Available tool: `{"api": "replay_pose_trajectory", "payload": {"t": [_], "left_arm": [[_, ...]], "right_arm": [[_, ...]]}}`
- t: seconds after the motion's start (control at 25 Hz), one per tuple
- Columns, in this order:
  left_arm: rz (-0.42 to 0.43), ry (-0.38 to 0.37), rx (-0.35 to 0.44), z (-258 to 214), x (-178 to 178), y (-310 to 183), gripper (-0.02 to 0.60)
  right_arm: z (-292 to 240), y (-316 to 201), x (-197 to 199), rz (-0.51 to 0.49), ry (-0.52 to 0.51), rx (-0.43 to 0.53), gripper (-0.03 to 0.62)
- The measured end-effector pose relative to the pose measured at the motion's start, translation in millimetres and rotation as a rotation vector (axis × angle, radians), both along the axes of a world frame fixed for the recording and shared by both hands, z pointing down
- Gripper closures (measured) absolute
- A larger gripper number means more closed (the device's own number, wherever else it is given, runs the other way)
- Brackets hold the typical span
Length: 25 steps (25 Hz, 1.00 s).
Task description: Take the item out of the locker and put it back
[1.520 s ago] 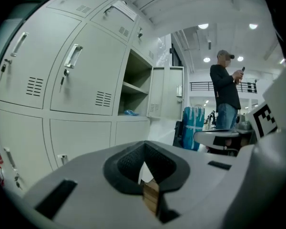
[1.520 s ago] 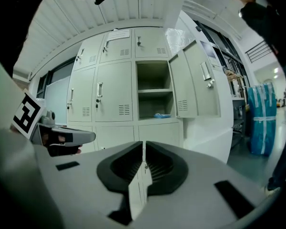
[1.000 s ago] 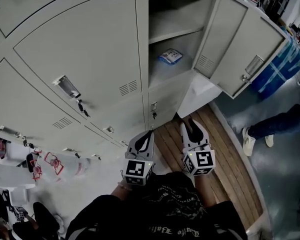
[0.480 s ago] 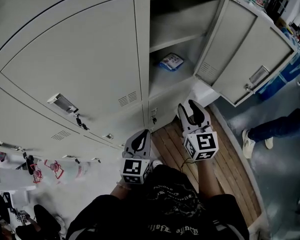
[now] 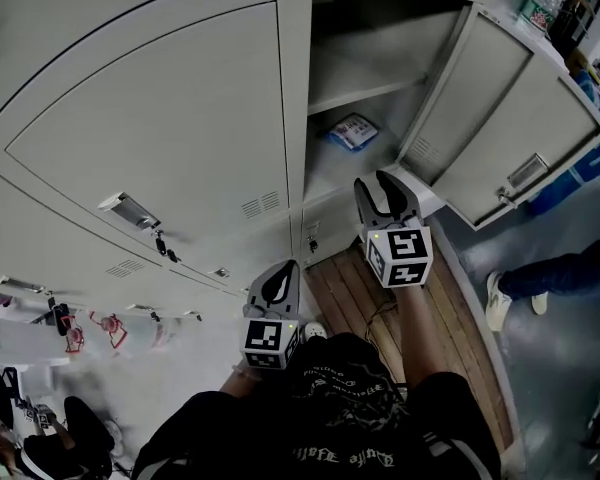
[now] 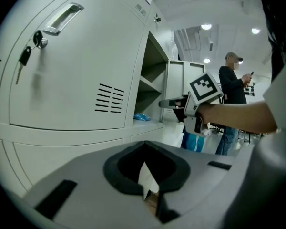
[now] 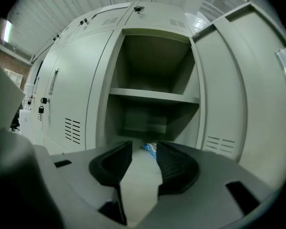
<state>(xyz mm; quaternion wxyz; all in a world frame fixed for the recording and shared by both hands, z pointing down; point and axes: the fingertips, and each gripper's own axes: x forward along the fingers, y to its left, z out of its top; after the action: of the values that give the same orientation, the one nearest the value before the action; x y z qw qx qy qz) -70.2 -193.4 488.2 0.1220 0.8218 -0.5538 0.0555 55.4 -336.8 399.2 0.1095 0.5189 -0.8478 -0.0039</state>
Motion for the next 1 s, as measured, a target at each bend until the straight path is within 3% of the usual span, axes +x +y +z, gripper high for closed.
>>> {"api": "replay_pose_trajectory", "payload": {"t": [0.48,1.0], "left_arm": [[-0.095,-0.028,-0.007,4,-20,0,0.575],[-0.168,-0.039,-0.025,9,-31,1,0.575]], "right_arm": [[14,-55,-10,-0.035,0.071,-0.045,0.445],[44,-105,-18,-0.095,0.224,-0.125,0.436]]}}
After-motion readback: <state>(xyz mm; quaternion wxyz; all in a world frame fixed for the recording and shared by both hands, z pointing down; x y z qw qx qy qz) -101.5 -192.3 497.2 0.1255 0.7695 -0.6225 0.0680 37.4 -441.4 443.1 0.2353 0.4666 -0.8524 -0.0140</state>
